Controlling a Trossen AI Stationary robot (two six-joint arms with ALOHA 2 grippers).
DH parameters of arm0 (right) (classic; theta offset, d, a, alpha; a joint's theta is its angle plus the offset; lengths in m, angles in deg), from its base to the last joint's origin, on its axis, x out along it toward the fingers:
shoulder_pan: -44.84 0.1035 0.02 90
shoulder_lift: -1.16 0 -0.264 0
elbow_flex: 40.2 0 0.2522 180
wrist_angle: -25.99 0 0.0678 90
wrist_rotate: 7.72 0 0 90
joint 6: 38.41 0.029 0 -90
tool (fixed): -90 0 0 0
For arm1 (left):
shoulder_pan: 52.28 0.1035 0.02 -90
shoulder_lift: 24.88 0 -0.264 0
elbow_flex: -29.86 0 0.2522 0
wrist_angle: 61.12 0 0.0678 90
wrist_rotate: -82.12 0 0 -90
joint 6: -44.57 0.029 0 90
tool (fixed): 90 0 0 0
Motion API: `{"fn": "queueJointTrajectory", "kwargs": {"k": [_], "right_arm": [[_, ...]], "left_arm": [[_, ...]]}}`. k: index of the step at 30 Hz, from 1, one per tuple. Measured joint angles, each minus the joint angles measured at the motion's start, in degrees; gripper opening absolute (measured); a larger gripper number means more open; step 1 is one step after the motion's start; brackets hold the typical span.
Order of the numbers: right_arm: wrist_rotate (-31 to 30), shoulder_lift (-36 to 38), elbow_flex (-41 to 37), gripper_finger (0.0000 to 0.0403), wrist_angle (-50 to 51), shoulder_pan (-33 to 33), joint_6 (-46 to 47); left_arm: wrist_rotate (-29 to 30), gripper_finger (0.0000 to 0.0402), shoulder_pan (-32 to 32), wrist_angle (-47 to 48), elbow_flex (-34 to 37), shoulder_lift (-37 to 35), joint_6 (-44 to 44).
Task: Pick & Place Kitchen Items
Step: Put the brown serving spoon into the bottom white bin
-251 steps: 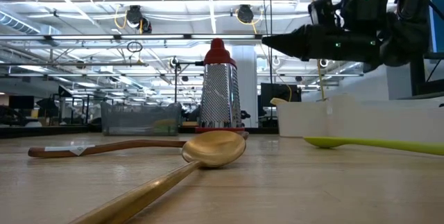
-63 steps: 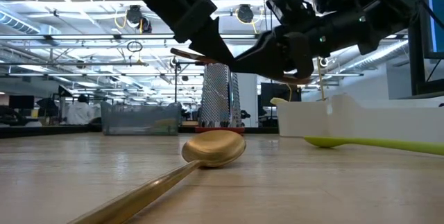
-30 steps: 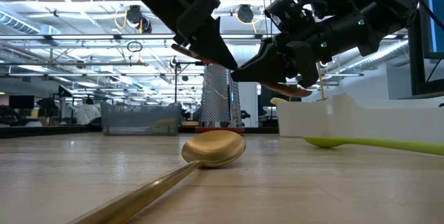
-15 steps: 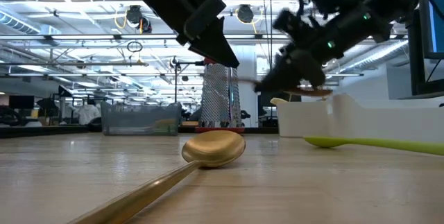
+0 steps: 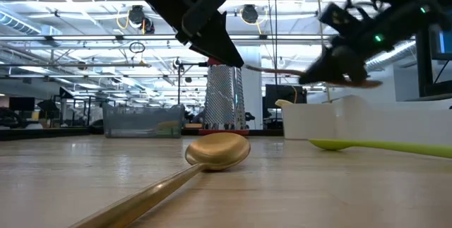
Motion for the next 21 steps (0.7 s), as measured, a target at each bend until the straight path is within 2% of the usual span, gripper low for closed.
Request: {"fn": "queueJointTrajectory", "kwargs": {"k": [2, 5, 12, 15, 18, 21], "right_arm": [[-3.0, 3.2, -3.5, 0.0038, 0.1, 0.3, 0.1], [-2.5, 8.6, -9.3, 0.003, -0.9, 0.0, -0.6], [-2.6, 20.7, -23.8, 0.0038, -14.4, -2.1, -5.4], [-2.5, 24.6, -27.2, 0.0039, -17.0, -2.0, -7.0], [-2.6, 26.9, -27.2, 0.003, -13.7, -2.0, -6.5], [-2.7, 28.2, -27.2, 0.003, -14.7, -2.0, -4.6]], "left_arm": [[-0.3, 0.0212, 0.0, 0.2, 0.0, 0.0, -1.2], [-0.4, 0.0212, 0.0, 0.4, 0.0, 0.0, -1.8], [-0.5, 0.0212, 0.1, 0.4, 0.0, 0.0, -1.9], [-0.5, 0.0212, 0.1, 0.4, 0.0, 0.0, -1.9], [-0.5, 0.0212, 0.1, 0.4, 0.0, 0.0, -1.9], [-0.5, 0.0212, 0.1, 0.4, 0.0, 0.0, -2.0]]}}
